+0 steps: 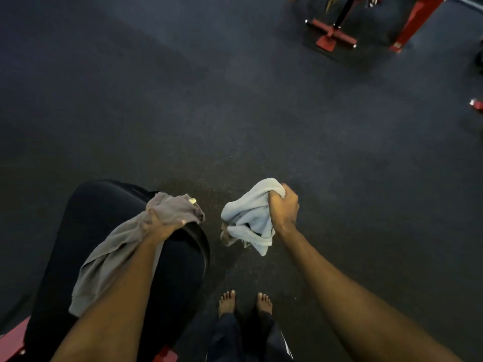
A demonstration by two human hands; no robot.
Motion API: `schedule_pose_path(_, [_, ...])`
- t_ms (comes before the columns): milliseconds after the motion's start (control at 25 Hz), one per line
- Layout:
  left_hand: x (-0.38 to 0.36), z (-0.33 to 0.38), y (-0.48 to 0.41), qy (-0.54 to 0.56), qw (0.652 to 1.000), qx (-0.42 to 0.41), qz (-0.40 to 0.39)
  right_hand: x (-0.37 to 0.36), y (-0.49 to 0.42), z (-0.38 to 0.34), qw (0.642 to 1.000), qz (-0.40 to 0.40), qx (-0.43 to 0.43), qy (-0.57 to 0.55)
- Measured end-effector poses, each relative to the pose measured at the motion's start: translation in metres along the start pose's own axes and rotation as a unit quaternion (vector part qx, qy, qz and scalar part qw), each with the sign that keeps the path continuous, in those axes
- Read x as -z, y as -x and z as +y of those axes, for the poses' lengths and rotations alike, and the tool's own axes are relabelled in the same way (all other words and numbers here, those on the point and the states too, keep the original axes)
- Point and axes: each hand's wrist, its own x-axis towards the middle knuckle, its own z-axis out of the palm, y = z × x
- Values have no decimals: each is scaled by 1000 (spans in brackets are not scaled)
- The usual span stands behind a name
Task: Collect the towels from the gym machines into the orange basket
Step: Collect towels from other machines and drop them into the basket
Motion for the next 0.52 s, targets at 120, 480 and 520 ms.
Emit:
schedule_pose_path(120, [-15, 7, 8, -26, 999, -3, 34, -3, -16, -2, 1000, -3, 2, 0])
schedule_pose_path(480, [12, 95, 24, -42, 982, -62, 171, 35, -52, -29, 999, 23, -25, -39])
schedule_pose_path(520, [13, 121, 34, -20, 981, -78, 178, 50, -61, -36, 998, 31, -21, -42])
